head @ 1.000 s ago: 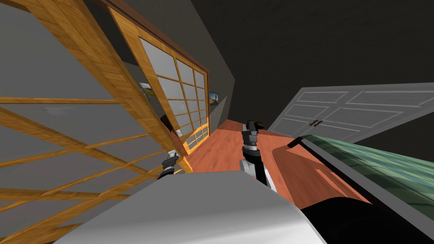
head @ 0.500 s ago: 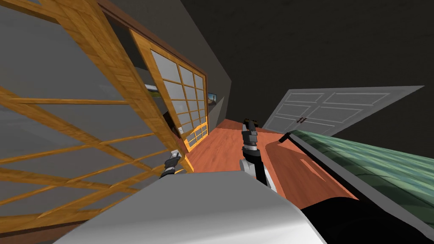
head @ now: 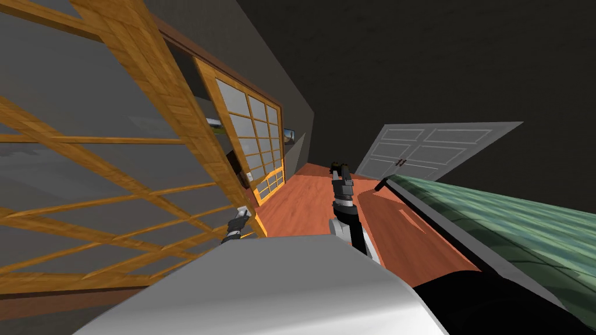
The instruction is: Pull the door open
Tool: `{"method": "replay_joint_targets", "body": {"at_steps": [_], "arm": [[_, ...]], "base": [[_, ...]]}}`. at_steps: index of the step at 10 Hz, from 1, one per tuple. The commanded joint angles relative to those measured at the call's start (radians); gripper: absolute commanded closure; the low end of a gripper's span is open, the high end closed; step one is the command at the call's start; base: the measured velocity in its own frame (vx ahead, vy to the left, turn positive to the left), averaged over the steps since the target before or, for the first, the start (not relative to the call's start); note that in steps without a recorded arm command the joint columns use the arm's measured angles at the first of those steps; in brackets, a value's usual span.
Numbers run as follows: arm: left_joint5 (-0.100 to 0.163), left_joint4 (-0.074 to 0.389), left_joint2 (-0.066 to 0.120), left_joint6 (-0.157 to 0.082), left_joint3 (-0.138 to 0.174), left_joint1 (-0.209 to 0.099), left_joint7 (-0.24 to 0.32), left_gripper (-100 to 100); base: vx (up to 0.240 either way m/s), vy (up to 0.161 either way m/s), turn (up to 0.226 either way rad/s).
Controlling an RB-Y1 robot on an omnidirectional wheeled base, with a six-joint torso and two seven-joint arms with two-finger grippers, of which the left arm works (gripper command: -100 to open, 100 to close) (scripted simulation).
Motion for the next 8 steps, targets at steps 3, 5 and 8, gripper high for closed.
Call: {"method": "replay_joint_targets", "body": {"at_steps": [3, 5, 8], "arm": [[-0.018, -0.019, 0.023, -0.018, -0.037, 0.020, 0.030, 100], [-0.030, -0.028, 0.040, -0.030, -0.060, 0.033, 0.051, 100], [-0.046, -0.041, 0.062, -0.046, -0.092, 0.050, 0.078, 100]], "base": [[-0.188, 0.004, -0.071], [-0.199, 0.024, -0.087], [-0.200, 0.029, -0.073]]}}
